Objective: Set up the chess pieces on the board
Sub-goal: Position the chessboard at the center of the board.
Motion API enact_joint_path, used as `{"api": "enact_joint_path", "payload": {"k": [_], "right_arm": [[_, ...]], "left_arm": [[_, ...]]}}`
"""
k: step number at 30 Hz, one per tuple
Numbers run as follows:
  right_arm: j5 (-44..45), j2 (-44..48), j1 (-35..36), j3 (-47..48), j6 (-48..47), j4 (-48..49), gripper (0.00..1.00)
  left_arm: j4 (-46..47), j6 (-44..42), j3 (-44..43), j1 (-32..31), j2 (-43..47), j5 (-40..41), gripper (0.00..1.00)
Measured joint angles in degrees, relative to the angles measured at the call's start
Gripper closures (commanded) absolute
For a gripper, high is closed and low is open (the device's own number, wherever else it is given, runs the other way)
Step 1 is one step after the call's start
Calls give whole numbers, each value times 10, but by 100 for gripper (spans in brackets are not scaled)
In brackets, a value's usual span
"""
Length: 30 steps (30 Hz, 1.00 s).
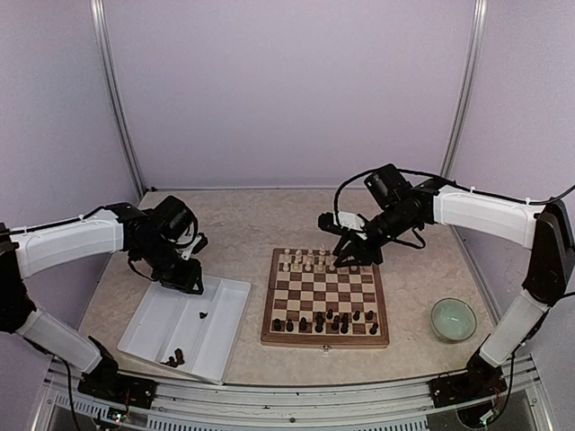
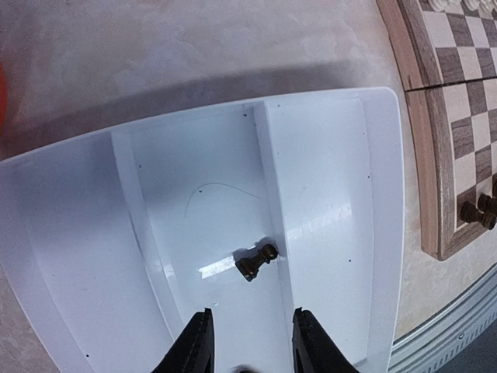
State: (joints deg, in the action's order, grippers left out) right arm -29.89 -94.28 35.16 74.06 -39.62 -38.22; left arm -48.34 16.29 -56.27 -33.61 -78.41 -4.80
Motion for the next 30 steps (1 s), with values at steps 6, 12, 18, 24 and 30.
{"api": "enact_joint_path", "payload": {"k": [6, 12, 18, 24, 30], "right_arm": [[-20, 25, -4, -9, -2, 7, 68], [-27, 34, -5, -16, -7, 11, 68], [-27, 35, -5, -17, -11, 13, 68], [-27, 35, -5, -17, -13, 14, 68], [-27, 35, -5, -17, -13, 16, 67]], "left_arm": [[-45, -23, -53, 0, -98, -18, 66], [-94, 11, -83, -42, -183, 32, 67], [-94, 34, -125, -81, -198, 66, 67], [-64, 38, -163, -80, -243, 87, 67], [-36, 41, -191, -72, -301, 99, 67]]}}
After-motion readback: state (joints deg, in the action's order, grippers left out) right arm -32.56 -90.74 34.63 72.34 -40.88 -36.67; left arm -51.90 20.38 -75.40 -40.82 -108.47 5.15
